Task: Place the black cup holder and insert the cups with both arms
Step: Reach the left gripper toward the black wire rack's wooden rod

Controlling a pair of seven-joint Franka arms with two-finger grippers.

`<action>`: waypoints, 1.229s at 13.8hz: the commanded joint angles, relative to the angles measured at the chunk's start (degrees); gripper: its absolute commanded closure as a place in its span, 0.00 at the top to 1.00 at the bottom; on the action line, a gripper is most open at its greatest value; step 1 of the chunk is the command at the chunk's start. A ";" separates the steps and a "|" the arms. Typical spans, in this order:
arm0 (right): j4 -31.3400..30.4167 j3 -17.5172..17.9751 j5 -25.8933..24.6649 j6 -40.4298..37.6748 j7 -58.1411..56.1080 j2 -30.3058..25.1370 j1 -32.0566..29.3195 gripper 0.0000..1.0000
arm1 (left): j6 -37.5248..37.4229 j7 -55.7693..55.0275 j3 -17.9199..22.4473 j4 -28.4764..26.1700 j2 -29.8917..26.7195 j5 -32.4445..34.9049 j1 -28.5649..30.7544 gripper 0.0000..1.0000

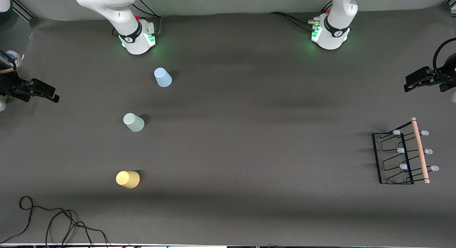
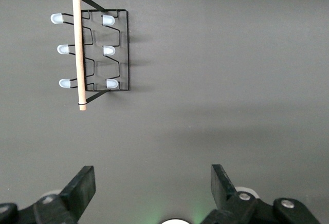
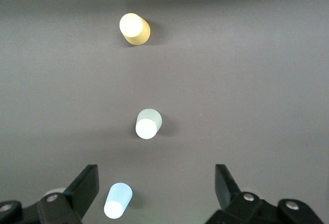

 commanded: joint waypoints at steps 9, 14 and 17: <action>0.19 -0.41 0.13 -0.11 -1.52 -0.84 0.19 1.00 | 6.95 2.26 0.43 -0.29 6.40 1.64 3.24 1.00; 0.19 -0.49 0.13 -0.20 -2.49 -0.84 0.19 1.00 | 16.44 7.03 0.52 -2.48 14.49 1.55 7.90 1.00; 0.19 -0.49 0.13 -0.11 -3.02 -0.75 0.19 1.00 | 21.99 10.35 0.43 -5.29 16.95 1.55 10.45 1.00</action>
